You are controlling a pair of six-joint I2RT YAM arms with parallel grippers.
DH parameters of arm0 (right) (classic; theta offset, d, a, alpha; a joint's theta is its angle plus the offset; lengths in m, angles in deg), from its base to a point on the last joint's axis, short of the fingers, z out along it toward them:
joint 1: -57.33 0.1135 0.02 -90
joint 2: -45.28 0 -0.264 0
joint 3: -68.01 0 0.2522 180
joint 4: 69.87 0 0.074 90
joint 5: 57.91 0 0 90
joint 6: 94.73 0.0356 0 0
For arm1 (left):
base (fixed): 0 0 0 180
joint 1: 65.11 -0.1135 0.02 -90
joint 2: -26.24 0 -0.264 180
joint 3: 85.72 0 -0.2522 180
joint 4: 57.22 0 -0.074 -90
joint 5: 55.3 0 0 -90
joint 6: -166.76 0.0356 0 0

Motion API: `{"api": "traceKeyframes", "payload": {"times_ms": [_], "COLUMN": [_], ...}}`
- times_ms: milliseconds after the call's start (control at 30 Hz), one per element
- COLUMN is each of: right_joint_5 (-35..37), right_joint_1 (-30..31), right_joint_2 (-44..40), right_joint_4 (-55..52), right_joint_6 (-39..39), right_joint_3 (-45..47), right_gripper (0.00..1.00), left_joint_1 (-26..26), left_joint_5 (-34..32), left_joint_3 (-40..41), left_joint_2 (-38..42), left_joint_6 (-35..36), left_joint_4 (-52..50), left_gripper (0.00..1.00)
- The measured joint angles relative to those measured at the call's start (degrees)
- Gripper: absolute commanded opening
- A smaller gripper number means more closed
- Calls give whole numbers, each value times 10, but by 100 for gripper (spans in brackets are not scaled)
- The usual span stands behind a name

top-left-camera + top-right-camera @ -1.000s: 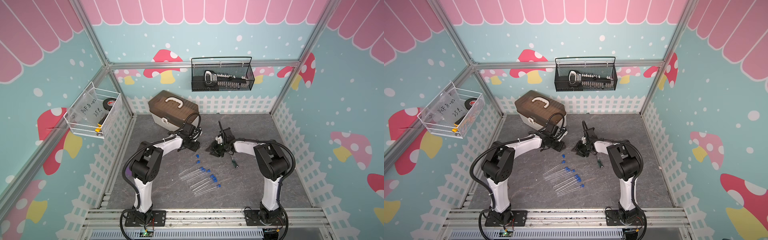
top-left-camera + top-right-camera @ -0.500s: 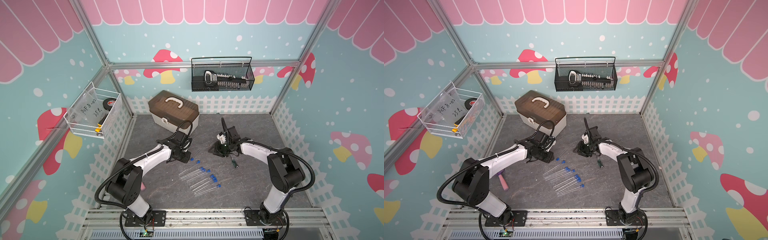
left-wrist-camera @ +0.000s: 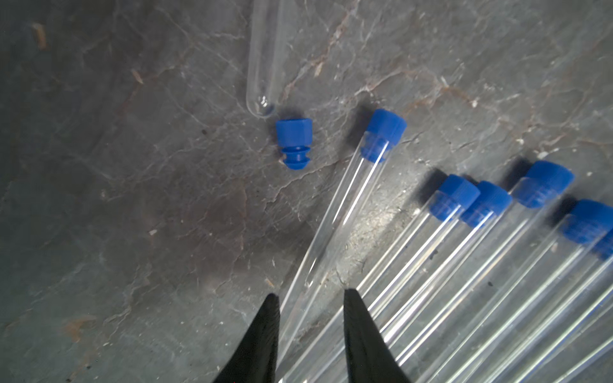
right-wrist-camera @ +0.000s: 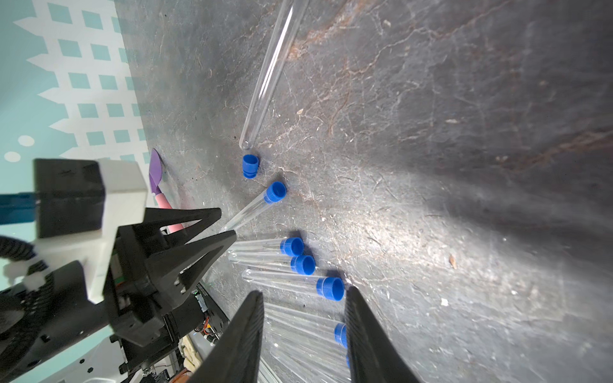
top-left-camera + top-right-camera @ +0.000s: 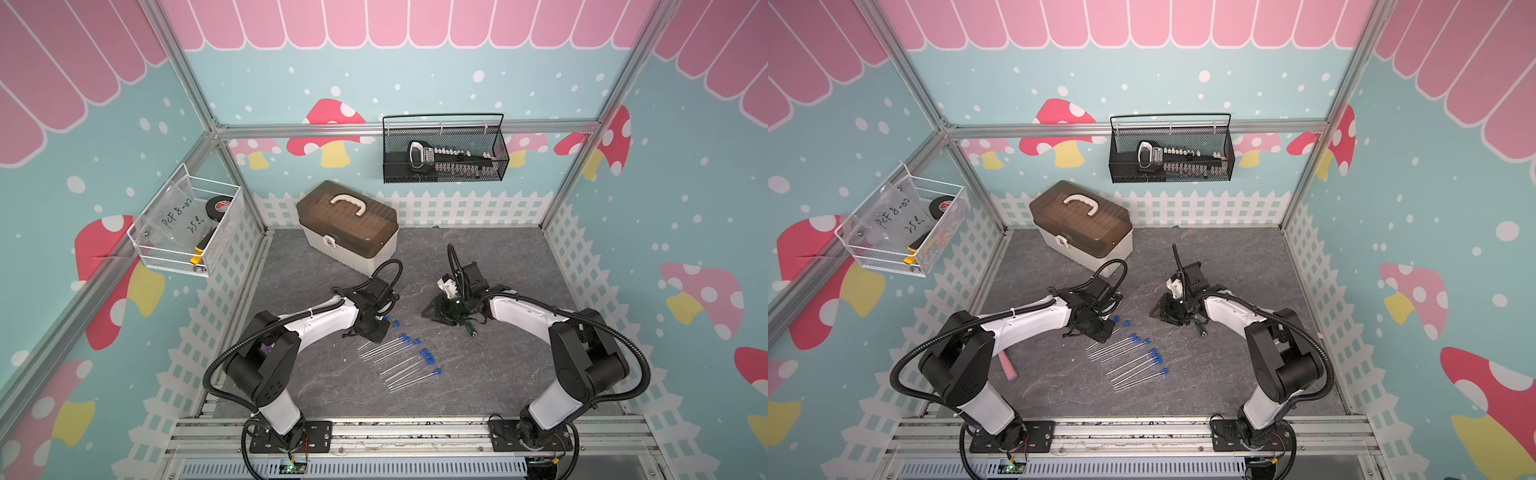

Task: Remove stoppers from test tubes
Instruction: Pick up the test tube at the center of the board.

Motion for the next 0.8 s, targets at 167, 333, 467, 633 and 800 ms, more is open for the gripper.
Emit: {"api": "traceKeyframes", "payload": {"times_ms": [167,333,467,633,800], "right_joint_5": [0,0,1,2,3], "right_joint_1": [0,0,0,0,0], "right_joint_2": [-1,-2,-9,-21,-28], "right_joint_4": [-2,-2,-2,-1,-1], "right_joint_6": [0,0,0,0,0], "right_joint_3": [5,6,7,10,16], "right_gripper": [42,42,42,42,42], "left_joint_1": [1,1,7,15,20], "left_joint_5": [0,-3,-12,-28,-44], "left_joint_3": [-1,-18,-31,-48,-58], "left_joint_2": [-17,-44,-64,-77,-85], "left_joint_6": [1,5,14,24,35], "left_joint_4": [5,4,3,-2,-5], "left_gripper": [32,33,31,26,21]}}
